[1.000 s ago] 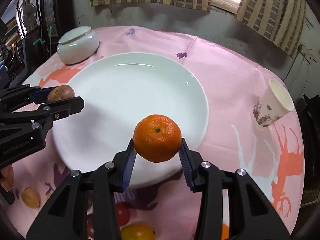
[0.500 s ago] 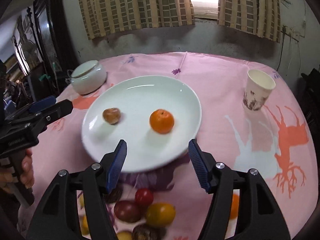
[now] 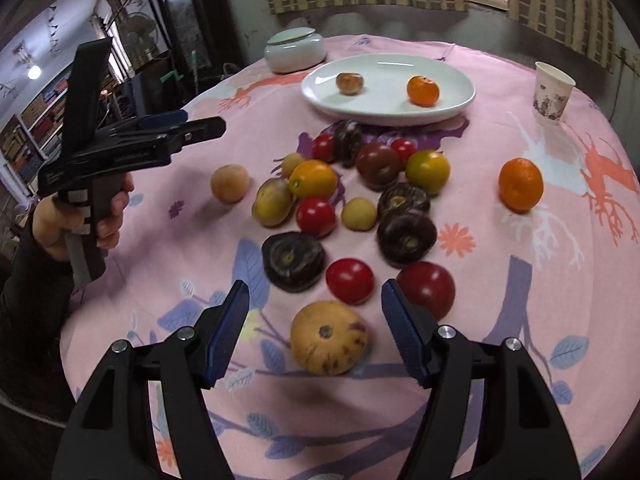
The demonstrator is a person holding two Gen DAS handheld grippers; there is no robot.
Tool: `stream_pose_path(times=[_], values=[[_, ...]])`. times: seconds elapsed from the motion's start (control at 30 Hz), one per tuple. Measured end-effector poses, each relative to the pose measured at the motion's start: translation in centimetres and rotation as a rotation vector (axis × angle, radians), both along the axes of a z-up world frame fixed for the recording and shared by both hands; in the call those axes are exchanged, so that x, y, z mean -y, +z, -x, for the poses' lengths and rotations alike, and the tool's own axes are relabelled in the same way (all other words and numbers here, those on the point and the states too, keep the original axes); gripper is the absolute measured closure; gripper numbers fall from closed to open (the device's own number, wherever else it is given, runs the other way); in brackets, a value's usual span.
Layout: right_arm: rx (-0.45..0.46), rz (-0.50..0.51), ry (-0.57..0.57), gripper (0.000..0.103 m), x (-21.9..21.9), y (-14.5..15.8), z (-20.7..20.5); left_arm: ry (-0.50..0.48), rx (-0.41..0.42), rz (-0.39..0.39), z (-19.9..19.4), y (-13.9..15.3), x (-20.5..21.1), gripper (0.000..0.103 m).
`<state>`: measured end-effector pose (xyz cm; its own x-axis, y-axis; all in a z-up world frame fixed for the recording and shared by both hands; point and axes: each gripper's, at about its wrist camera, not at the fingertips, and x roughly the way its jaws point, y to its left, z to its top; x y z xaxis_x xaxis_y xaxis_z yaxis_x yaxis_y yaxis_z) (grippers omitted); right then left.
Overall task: Organize fruits
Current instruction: 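Grasp the pale tan fruit with the left tool while the right tool grasps the striped melon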
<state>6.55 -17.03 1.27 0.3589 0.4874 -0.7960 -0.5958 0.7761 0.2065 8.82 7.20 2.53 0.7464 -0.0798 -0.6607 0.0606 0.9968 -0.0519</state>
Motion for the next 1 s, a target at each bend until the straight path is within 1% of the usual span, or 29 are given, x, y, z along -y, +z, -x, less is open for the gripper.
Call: stream_pose_path(times=[0.07,0.13,0.2,0.27,0.37,0.4,0.43,0.5,0.57,0.63,0.7,0.8,0.87,0.93,1.0], values=[[0.007,0.043,0.011,0.034,-0.2,-0.2,0.4,0.024,0.014,0.014,0.2,-0.4,-0.7,0.004],[0.012,0.089,0.013,0.034,-0.3,-0.6,0.7,0.02,-0.004,0.016,-0.1,-0.7,-1.1,0.004],[0.011,0.122,0.015,0.034,-0.4,-1.2,0.6,-0.004,-0.025,0.006,-0.4,-1.1,-1.1,0.004],[-0.005,0.15,0.029,0.034,-0.9,-2.2,0.6,0.003,-0.039,-0.018,-0.5,-1.6,-0.9,0.004],[-0.028,0.177,0.026,0.035,-1.0,-3.6,0.4,-0.014,-0.064,0.014,-0.8,-2.1,-0.7,0.004],[-0.029,0.177,0.023,0.038,-0.9,-3.8,0.3,-0.019,-0.071,0.023,-0.8,-2.2,-0.6,0.004],[-0.024,0.169,0.019,0.043,-0.8,-3.7,0.4,-0.018,-0.071,0.032,-0.8,-2.2,-0.6,0.004],[-0.011,0.166,0.017,0.047,-0.8,-3.6,0.4,-0.004,-0.059,0.039,-0.7,-2.1,-0.6,0.004],[-0.005,0.154,0.016,0.055,-0.9,-3.5,0.5,-0.003,-0.039,0.019,-0.4,-1.8,-0.4,0.004],[0.005,0.175,0.008,0.055,-1.4,-3.8,0.7,-0.014,-0.012,-0.018,0.0,-1.6,0.0,0.004],[0.03,0.196,0.008,0.057,-1.9,-3.8,0.9,-0.047,0.0,-0.077,0.4,-1.5,0.7,0.004],[0.024,0.18,0.018,0.057,-1.7,-3.5,0.8,-0.088,0.008,-0.141,0.8,-1.2,1.8,0.004],[0.029,0.169,0.007,0.057,-1.3,-3.1,0.6,-0.102,0.014,-0.15,1.0,-1.1,2.2,0.004],[0.03,0.149,0.002,0.057,-0.8,-2.7,0.4,-0.12,-0.002,-0.151,1.0,-1.2,2.5,0.004],[0.036,0.136,-0.013,0.057,-0.2,-2.4,0.2,-0.129,-0.024,-0.131,0.9,-1.4,2.5,0.004]])
